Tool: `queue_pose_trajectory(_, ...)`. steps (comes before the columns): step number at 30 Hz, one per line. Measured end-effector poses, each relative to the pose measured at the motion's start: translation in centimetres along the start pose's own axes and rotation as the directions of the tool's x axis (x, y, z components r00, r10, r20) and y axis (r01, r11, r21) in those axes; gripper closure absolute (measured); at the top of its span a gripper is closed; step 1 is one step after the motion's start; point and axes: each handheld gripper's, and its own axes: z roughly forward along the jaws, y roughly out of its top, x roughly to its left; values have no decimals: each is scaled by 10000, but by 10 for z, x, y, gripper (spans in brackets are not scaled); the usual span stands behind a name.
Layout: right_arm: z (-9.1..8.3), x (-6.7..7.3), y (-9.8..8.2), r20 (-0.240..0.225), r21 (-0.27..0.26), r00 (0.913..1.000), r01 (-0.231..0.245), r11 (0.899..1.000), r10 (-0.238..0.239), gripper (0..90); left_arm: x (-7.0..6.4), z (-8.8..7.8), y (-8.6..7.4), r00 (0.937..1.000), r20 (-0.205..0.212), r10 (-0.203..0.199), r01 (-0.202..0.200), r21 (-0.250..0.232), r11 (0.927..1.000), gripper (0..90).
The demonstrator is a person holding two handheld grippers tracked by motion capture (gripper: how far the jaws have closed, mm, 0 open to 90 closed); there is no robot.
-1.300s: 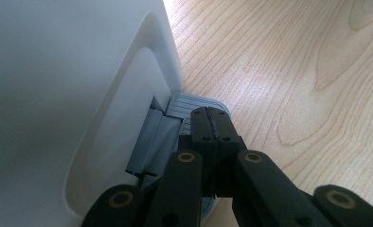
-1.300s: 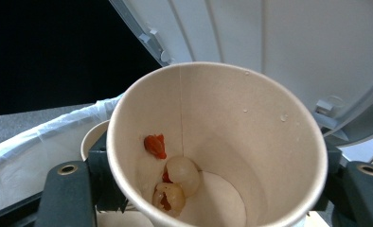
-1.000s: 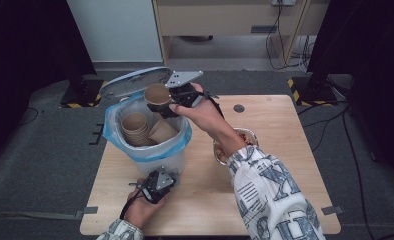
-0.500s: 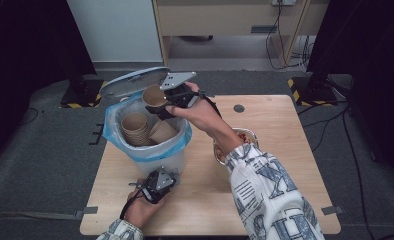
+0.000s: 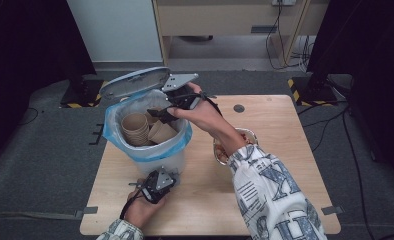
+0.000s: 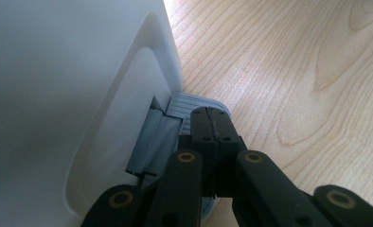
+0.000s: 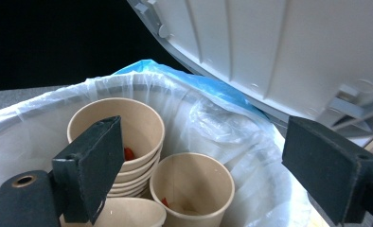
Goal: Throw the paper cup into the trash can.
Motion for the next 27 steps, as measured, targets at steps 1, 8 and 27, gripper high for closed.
queue_pose_trajectory(1,-1,-1,0,30,-6,10000,-39,10000,39,138,0,0,0,10000,-1,-3,3,0,10000,897)
queue_pose_trajectory(8,-7,-4,-4,108,-11,9995,-311,9995,311,128,0,0,0,10000,-14,1,-1,-6,10000,897)
queue_pose_trajectory(27,-28,-17,-16,491,-6,9959,-761,9971,760,109,0,0,0,10000,-9,-13,13,7,10000,897)
